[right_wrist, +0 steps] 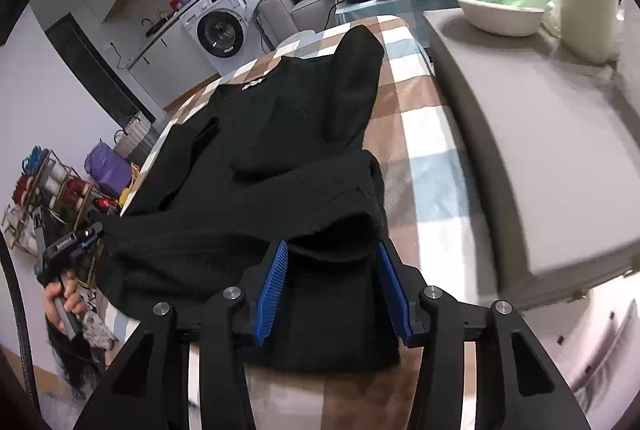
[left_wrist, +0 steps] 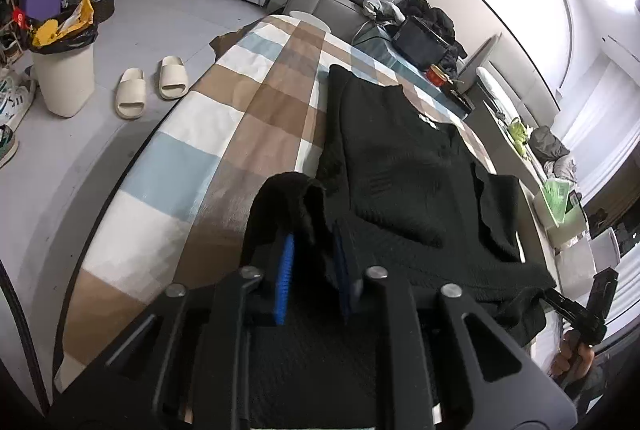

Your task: Fold small clothes

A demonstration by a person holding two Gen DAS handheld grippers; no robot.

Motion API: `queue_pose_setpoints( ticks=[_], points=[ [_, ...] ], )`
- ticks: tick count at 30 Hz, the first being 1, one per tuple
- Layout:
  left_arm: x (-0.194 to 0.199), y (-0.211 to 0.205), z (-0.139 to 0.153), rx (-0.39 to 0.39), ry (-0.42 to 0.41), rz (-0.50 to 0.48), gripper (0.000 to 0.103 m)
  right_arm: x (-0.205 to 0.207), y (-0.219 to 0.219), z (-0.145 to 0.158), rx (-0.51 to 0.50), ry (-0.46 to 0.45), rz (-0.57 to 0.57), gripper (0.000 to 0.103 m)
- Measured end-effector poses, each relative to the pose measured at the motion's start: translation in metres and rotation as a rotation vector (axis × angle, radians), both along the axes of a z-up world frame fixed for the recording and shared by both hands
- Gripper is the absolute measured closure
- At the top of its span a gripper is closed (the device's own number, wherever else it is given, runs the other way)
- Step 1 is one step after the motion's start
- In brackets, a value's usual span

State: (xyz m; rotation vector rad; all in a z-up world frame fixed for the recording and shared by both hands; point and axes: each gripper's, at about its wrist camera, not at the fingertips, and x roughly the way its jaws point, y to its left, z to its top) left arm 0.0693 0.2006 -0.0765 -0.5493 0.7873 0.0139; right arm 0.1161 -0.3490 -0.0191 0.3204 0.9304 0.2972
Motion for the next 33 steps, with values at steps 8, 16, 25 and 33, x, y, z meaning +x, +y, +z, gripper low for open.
queue_pose_setpoints(
  ticks=[8, 16, 25, 33],
  points=[
    [0.018, 0.018, 0.007, -0.079, -0.039, 0.045, 0.099, 0.038, -0.008, 0.006, 0.091, -0.049, -0.082, 0.097],
    [0.024, 0.031, -0.003, -0.112, -0.022, 0.1, 0.098, 0.019, -0.004, 0.014, -0.028, -0.055, -0.038, 0.057],
    [-0.002, 0.016, 0.009, 0.128, -0.003, 0.097, 0.058, -0.008, -0.008, 0.0, -0.251, -0.046, 0.084, 0.048],
    [-0.011, 0.005, 0.0, 0.199, 0.037, 0.04, 0.047, -0.001, 0.018, -0.018, -0.478, -0.053, 0.191, 0.045]
  ],
)
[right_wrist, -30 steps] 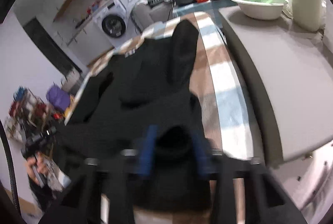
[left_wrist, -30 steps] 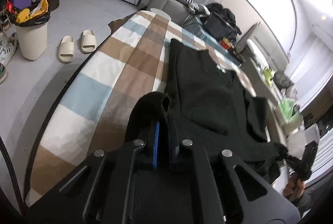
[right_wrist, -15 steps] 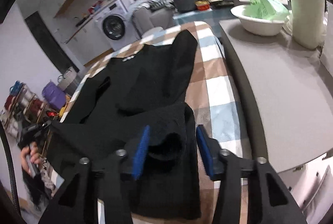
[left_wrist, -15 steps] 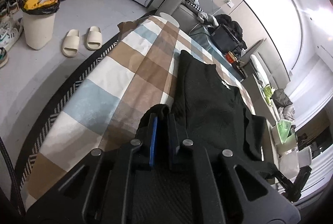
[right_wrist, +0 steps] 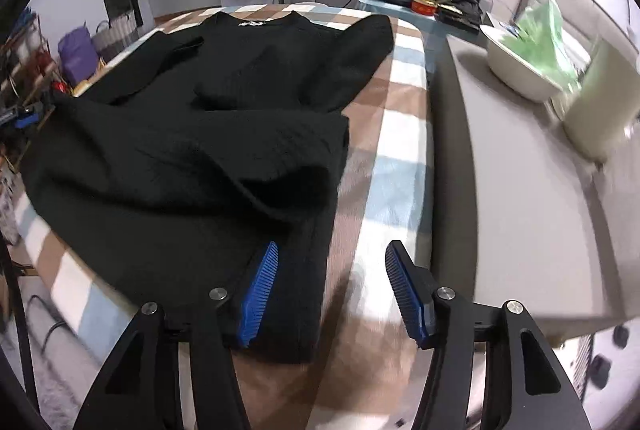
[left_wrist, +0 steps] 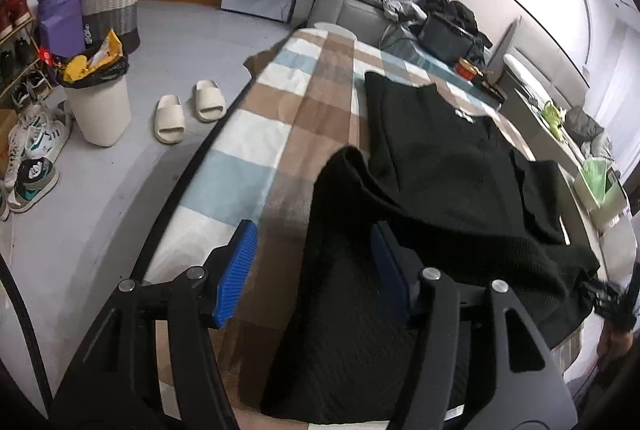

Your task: Fold small clothes

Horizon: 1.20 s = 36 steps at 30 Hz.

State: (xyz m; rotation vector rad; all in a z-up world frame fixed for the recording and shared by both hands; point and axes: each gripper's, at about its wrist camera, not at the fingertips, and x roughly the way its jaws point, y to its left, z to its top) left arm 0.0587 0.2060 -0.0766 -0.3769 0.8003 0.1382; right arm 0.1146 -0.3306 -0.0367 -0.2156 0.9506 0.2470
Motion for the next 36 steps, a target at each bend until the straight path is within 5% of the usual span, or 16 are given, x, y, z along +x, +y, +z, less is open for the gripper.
queue_pose_setpoints(
  ticks=[3, 7, 16, 22, 27, 29, 30, 31, 33, 34, 35, 36],
  points=[
    [0.01, -0.003, -0.006, -0.003, 0.016, -0.014, 0.047, 0.016, 0.011, 0.001, -0.019, -0.044, 0.016, 0.045],
    [0.026, -0.005, -0.01, -0.02, 0.009, -0.029, 0.047, 0.043, 0.011, 0.019, 0.137, -0.133, -0.014, 0.045],
    [0.062, -0.008, -0.016, -0.097, -0.013, -0.118, 0.049, 0.073, 0.006, 0.007, 0.247, -0.021, -0.013, 0.04],
    [0.074, 0.0, -0.014, -0.174, -0.072, -0.15, 0.094, 0.08, 0.009, 0.007, 0.27, -0.027, 0.023, 0.032],
    [0.077, 0.002, -0.011, -0.18, -0.076, -0.156, 0.095, 0.098, 0.023, 0.006, 0.243, 0.006, 0.08, 0.031],
    [0.077, 0.0, -0.01, -0.157, -0.066, -0.157, 0.093, 0.105, 0.027, 0.005, 0.247, 0.027, 0.105, 0.031],
    [0.078, 0.0, -0.01, -0.14, -0.051, -0.157, 0.082, 0.109, 0.028, 0.005, 0.253, 0.035, 0.116, 0.031],
    [0.079, -0.001, -0.01, -0.129, -0.043, -0.156, 0.06, 0.113, 0.027, 0.005, 0.261, 0.044, 0.127, 0.031],
    [0.078, -0.002, -0.008, -0.105, -0.05, -0.15, 0.042, 0.12, 0.023, 0.006, 0.291, 0.047, 0.121, 0.031],
    [0.078, -0.005, -0.006, -0.093, -0.063, -0.159, 0.042, 0.124, 0.021, 0.006, 0.315, 0.057, 0.118, 0.032],
    [0.079, -0.006, -0.005, -0.088, -0.061, -0.171, 0.041, 0.126, 0.02, 0.006, 0.33, 0.063, 0.112, 0.037],
    [0.079, -0.008, -0.004, -0.085, -0.057, -0.18, 0.039, 0.127, 0.019, 0.007, 0.346, 0.065, 0.111, 0.058]
  ],
)
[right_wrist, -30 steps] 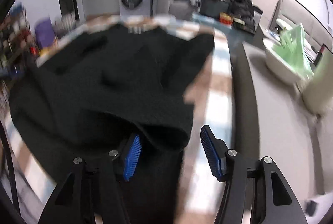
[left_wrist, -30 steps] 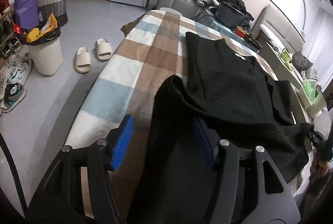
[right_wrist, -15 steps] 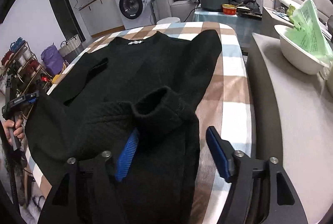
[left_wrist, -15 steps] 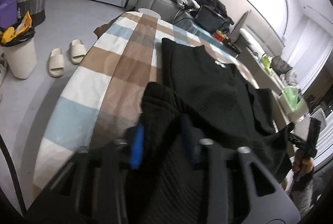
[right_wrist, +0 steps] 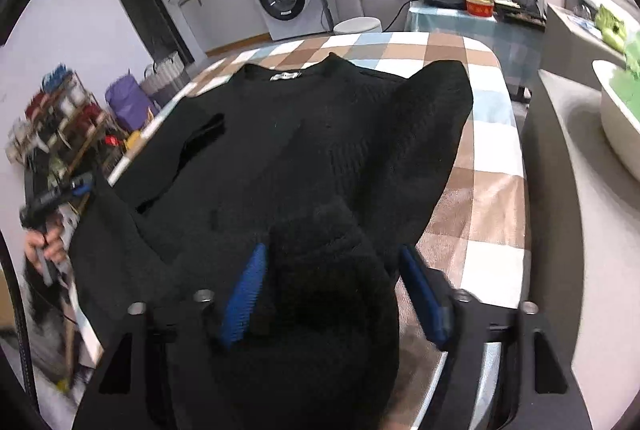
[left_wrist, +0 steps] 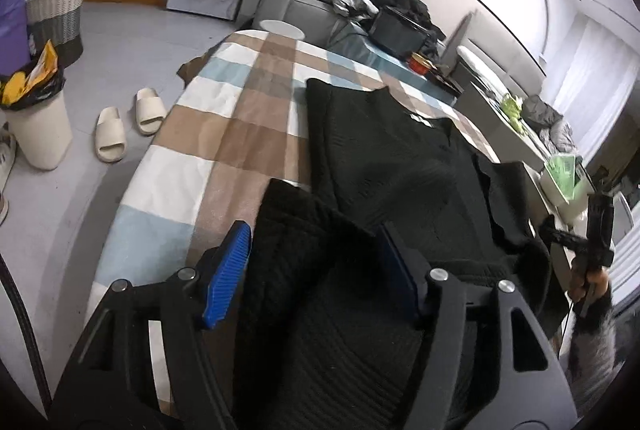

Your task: Fold small clothes

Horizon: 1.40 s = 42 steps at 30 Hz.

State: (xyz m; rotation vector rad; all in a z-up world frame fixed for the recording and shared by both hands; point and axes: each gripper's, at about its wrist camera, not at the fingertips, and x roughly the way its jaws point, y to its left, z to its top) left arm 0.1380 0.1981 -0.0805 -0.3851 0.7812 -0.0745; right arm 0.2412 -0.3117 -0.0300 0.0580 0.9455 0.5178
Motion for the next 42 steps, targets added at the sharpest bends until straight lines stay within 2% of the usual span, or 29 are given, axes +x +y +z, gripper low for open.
queue_pose_setpoints(
  ticks=[1, 4, 5, 6, 7, 8, 9, 14, 17, 20, 23, 26, 30, 32, 33, 34, 35, 36, 42],
  points=[
    [0.001, -0.001, 0.0, 0.009, 0.002, -0.003, 0.038, -0.001, 0.001, 0.001, 0.012, -0.004, 0.018, 0.082],
    [0.01, -0.002, -0.004, 0.041, 0.018, 0.0, 0.038, -0.014, 0.01, 0.008, -0.009, -0.063, 0.066, 0.093],
    [0.011, -0.002, -0.006, 0.036, 0.018, -0.002, 0.038, -0.019, 0.011, 0.01, -0.011, -0.087, 0.077, 0.093],
    [0.013, -0.001, -0.008, 0.022, 0.016, -0.003, 0.042, -0.026, 0.012, 0.014, -0.01, -0.112, 0.078, 0.093],
    [0.014, 0.001, -0.01, 0.007, 0.012, -0.003, 0.059, -0.03, 0.011, 0.017, -0.005, -0.127, 0.074, 0.093],
    [0.014, 0.002, -0.011, -0.011, 0.011, 0.0, 0.071, -0.034, 0.008, 0.021, 0.005, -0.144, 0.066, 0.093],
    [0.013, 0.004, -0.011, -0.024, 0.008, -0.003, 0.089, -0.037, 0.004, 0.025, 0.019, -0.16, 0.054, 0.093],
    [-0.002, 0.013, -0.004, -0.06, -0.067, 0.024, 0.097, -0.062, -0.026, 0.05, 0.241, -0.27, 0.068, 0.094],
    [-0.014, 0.022, 0.007, -0.101, -0.127, 0.049, 0.098, -0.07, -0.038, 0.053, 0.293, -0.298, 0.061, 0.094],
    [-0.023, 0.036, 0.018, -0.149, -0.177, 0.086, 0.098, -0.072, -0.046, 0.055, 0.291, -0.31, 0.033, 0.094],
    [-0.022, 0.043, 0.02, -0.174, -0.18, 0.105, 0.098, -0.069, -0.042, 0.051, 0.215, -0.301, -0.002, 0.094],
    [-0.007, 0.039, 0.012, -0.146, -0.125, 0.121, 0.098, -0.059, -0.022, 0.038, -0.002, -0.266, -0.06, 0.094],
    [0.014, 0.035, -0.006, -0.13, -0.009, 0.144, 0.094, -0.038, -0.003, 0.015, -0.122, -0.174, -0.099, 0.093],
    [0.016, 0.036, -0.011, -0.122, 0.028, 0.149, 0.078, -0.028, -0.005, 0.007, -0.095, -0.107, -0.108, 0.086],
    [0.015, 0.036, -0.012, -0.12, 0.041, 0.146, 0.063, -0.024, -0.009, 0.004, -0.076, -0.079, -0.121, 0.077],
    [0.012, 0.036, -0.012, -0.122, 0.047, 0.139, 0.05, -0.023, -0.014, 0.001, -0.038, -0.039, -0.136, 0.06],
    [0.012, 0.036, -0.013, -0.119, 0.052, 0.135, 0.046, -0.023, -0.02, -0.001, -0.002, -0.019, -0.146, 0.055],
    [0.011, 0.035, -0.014, -0.109, 0.06, 0.126, 0.044, -0.024, -0.025, -0.002, 0.031, -0.013, -0.157, 0.052],
    [0.02, 0.023, -0.03, -0.119, 0.144, 0.072, 0.045, -0.018, -0.028, -0.015, 0.063, 0.04, -0.156, 0.052]
  ],
)
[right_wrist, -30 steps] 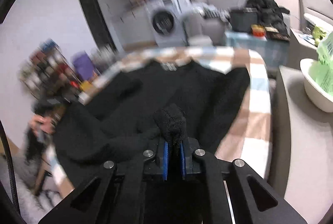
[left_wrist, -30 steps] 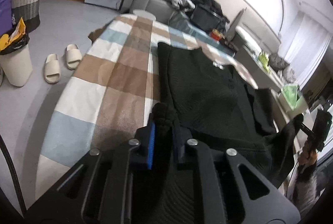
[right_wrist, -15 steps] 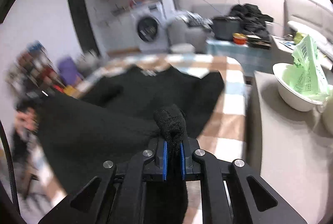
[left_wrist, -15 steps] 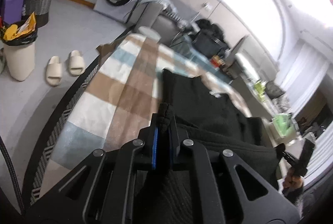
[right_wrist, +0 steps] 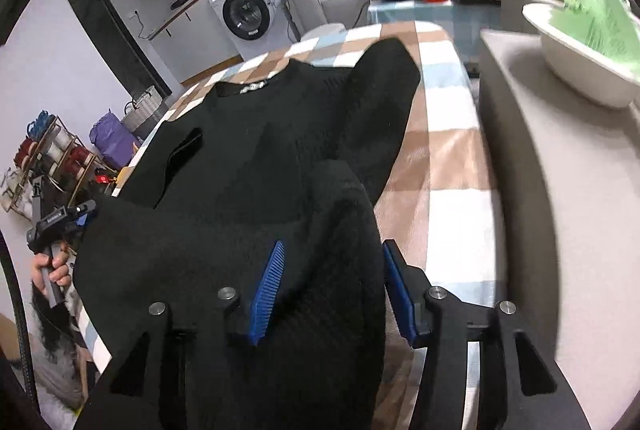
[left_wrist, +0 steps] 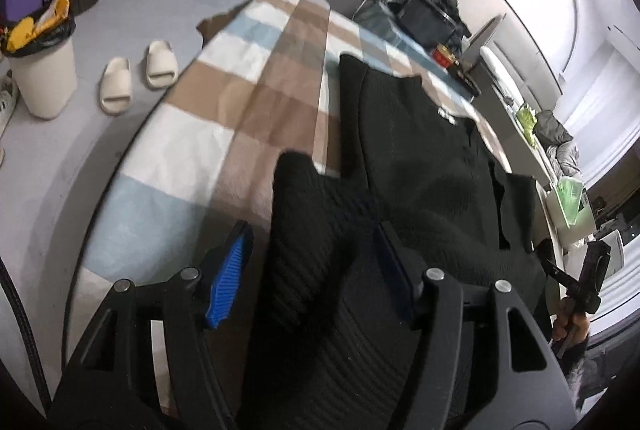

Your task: Fold small clothes

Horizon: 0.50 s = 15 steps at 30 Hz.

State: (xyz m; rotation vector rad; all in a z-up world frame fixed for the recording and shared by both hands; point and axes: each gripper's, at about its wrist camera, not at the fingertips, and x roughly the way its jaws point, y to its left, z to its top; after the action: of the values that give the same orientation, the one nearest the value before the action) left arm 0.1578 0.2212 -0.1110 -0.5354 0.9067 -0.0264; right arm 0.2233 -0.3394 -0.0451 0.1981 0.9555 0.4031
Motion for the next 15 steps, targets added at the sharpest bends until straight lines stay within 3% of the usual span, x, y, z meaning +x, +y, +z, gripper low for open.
queue_pose_setpoints(
  ticks=[2, 3, 6, 9, 11, 13, 15],
  points=[
    [-0.001, -0.002, -0.003, -0.014, -0.001, -0.008, 0.063, 0.002, -0.001, -0.004, 0.012, 0.029, 0.001, 0.049],
    [-0.002, -0.002, -0.004, -0.019, -0.005, -0.006, 0.08, 0.004, -0.001, -0.005, 0.008, 0.04, -0.004, 0.049],
    [-0.011, -0.001, 0.003, -0.032, -0.06, -0.004, 0.095, 0.007, -0.001, -0.007, 0.018, 0.058, 0.01, 0.049],
    [-0.022, 0.001, 0.013, -0.052, -0.112, -0.011, 0.098, 0.001, -0.001, -0.004, 0.046, 0.048, 0.048, 0.049],
    [-0.029, 0.001, 0.021, -0.045, -0.146, -0.015, 0.098, -0.006, -0.002, -0.001, 0.069, 0.028, 0.071, 0.063],
    [-0.032, 0.001, 0.029, -0.05, -0.179, -0.011, 0.099, -0.012, 0.0, 0.001, 0.027, -0.002, 0.071, 0.091],
    [-0.034, 0.001, 0.037, -0.049, -0.206, -0.001, 0.099, -0.02, 0.005, 0.007, 0.004, -0.054, 0.081, 0.094]
  ],
)
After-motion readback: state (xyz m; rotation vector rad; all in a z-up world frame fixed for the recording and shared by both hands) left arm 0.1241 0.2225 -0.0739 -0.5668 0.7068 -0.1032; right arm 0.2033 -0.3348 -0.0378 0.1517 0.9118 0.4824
